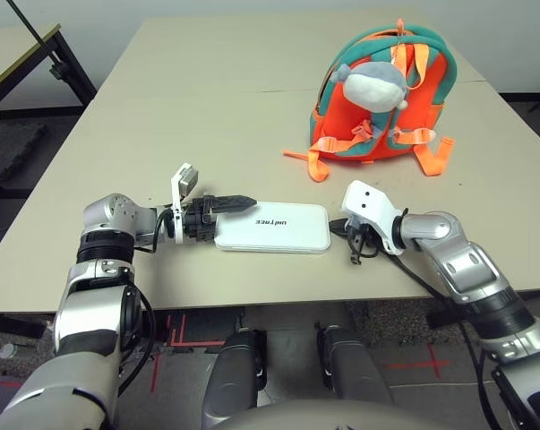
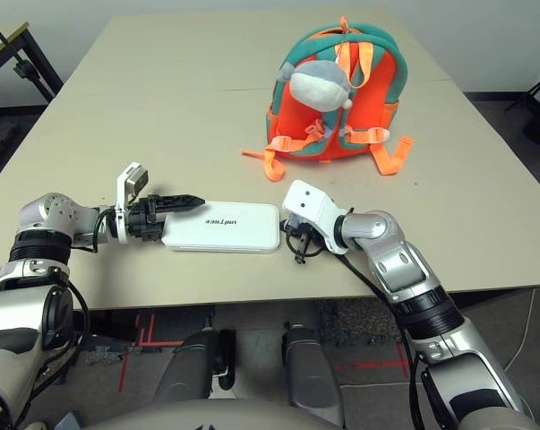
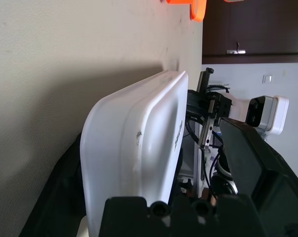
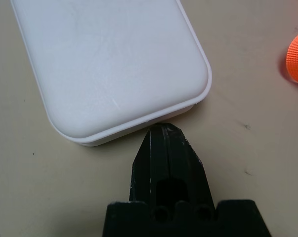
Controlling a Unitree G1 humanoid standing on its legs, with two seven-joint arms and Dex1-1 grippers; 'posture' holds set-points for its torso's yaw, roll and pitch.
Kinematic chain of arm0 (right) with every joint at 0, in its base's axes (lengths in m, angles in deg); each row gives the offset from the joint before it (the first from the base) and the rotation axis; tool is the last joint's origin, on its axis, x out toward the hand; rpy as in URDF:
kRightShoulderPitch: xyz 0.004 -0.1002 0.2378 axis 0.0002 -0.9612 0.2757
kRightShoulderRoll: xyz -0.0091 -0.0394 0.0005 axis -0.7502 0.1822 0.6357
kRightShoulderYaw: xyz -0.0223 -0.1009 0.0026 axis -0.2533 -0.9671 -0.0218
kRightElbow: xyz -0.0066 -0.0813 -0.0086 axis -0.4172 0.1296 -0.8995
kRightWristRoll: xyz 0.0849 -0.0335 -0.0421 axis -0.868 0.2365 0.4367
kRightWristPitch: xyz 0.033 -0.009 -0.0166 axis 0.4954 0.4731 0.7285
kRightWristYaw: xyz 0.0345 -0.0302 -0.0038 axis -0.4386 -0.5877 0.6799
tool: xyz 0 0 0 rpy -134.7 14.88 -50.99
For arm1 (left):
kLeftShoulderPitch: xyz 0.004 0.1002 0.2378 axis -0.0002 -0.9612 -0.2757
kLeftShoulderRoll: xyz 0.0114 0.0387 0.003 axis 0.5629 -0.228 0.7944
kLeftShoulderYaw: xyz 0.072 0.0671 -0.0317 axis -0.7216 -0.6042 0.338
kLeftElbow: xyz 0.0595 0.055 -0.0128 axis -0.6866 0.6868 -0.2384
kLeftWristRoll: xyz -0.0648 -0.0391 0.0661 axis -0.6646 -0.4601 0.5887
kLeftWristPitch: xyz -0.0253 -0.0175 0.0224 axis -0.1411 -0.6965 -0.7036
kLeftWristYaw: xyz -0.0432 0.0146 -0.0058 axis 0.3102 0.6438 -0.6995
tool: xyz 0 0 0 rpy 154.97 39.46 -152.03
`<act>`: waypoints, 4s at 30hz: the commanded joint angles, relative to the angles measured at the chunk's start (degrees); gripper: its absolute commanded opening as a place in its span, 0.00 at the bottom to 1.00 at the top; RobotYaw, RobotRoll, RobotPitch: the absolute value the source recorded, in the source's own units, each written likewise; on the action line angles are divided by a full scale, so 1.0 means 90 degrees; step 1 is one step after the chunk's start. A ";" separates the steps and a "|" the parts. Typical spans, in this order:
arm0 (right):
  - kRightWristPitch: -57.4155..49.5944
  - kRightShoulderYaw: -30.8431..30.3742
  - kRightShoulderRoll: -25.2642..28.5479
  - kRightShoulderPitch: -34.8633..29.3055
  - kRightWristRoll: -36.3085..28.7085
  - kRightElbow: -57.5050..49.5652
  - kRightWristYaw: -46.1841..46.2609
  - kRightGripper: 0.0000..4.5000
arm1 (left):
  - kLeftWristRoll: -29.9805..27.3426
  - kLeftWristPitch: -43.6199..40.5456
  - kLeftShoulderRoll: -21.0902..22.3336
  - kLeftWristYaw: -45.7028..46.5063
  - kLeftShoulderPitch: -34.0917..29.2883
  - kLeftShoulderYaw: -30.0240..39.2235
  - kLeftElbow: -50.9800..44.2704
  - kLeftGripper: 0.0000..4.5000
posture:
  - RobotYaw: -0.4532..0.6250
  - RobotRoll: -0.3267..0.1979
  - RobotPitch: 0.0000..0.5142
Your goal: Put the pencil case into the backpack and zip it.
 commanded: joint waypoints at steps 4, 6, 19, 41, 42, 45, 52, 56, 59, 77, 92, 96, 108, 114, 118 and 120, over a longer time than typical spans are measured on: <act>0.0219 -0.0172 -0.0108 0.0139 -0.0135 -0.0010 -0.0130 0.01 | 0.0007 -0.0279 -0.0074 -0.0052 -0.0313 -0.0459 -0.0234 1.00 | 0.28 0.62 0.26; 0.0237 -0.0162 -0.0107 0.0153 -0.0130 0.0017 -0.0134 0.01 | -0.0017 -0.0343 -0.0020 -0.0108 -0.0320 -0.0489 -0.0244 1.00 | 0.28 0.62 0.26; 0.0362 -0.0115 -0.0124 0.0230 -0.0101 0.0195 -0.0088 0.00 | -0.0134 -0.0481 0.0406 -0.0570 -0.0368 -0.0883 -0.0317 0.27 | 0.29 0.62 0.28; -0.0450 0.0641 0.0109 0.0217 -0.0696 0.0298 0.0066 1.00 | -0.0636 0.0564 0.0576 0.0240 0.0514 0.1158 -0.1049 0.27 | 0.30 0.62 0.29; -0.0649 0.0788 0.0110 0.0217 -0.0817 0.0268 0.0120 1.00 | -0.0680 0.0608 0.0565 0.0284 0.0523 0.1261 -0.1169 0.27 | 0.30 0.62 0.29; -0.1345 0.1371 0.0084 0.0254 -0.1265 0.0143 0.0346 1.00 | -0.0754 0.0685 0.0570 0.0473 0.0613 0.1513 -0.1413 0.27 | 0.30 0.62 0.29; -0.2458 0.2896 -0.0067 0.0604 -0.2101 0.0141 0.1370 1.00 | -0.0740 0.1639 0.0463 0.1115 0.0961 0.2126 -0.1495 0.27 | 0.30 0.62 0.29; -0.2743 0.3629 -0.0239 0.0741 -0.2522 0.0104 0.1936 1.00 | -0.0708 0.2285 0.0426 0.1346 0.1090 0.2297 -0.1419 0.27 | 0.29 0.62 0.28; -0.2827 0.3961 -0.0262 0.0770 -0.2808 0.0040 0.2175 1.00 | -0.0670 0.2699 0.0428 0.1416 0.1164 0.2298 -0.1361 0.27 | 0.29 0.62 0.28; -0.2095 0.3731 -0.0850 0.1565 -0.3017 0.0579 0.3087 1.00 | -0.0437 0.3931 0.0339 0.1516 0.1408 0.1895 -0.0882 0.27 | 0.28 0.62 0.27; -0.0682 0.3174 -0.1249 0.2293 -0.2540 0.2238 0.3134 1.00 | -0.0461 0.4062 0.0369 0.1539 0.1501 0.1857 -0.0907 0.27 | 0.30 0.62 0.27; -0.0260 0.3114 -0.1259 0.2458 -0.2357 0.2730 0.3188 1.00 | -0.0478 0.4054 0.0367 0.1540 0.1508 0.1863 -0.0945 0.27 | 0.31 0.62 0.27; 0.0476 0.3176 -0.0970 0.2603 -0.2063 0.3621 0.3311 1.00 | -0.0531 0.3974 0.0333 0.1552 0.1487 0.1838 -0.1102 0.27 | 0.31 0.62 0.27; 0.0524 0.3241 -0.0847 0.2558 -0.2054 0.3701 0.3389 1.00 | -0.0530 0.3973 0.0297 0.1550 0.1514 0.1798 -0.1108 0.27 | 0.31 0.62 0.26; 0.0494 0.3239 -0.0767 0.2494 -0.2062 0.3679 0.3370 1.00 | -0.0529 0.3973 0.0290 0.1540 0.1528 0.1765 -0.1104 0.27 | 0.32 0.62 0.26; 0.0483 0.3247 -0.0756 0.2490 -0.2074 0.3667 0.3367 1.00 | -0.0534 0.3970 0.0296 0.1532 0.1536 0.1755 -0.1093 0.27 | 0.31 0.62 0.26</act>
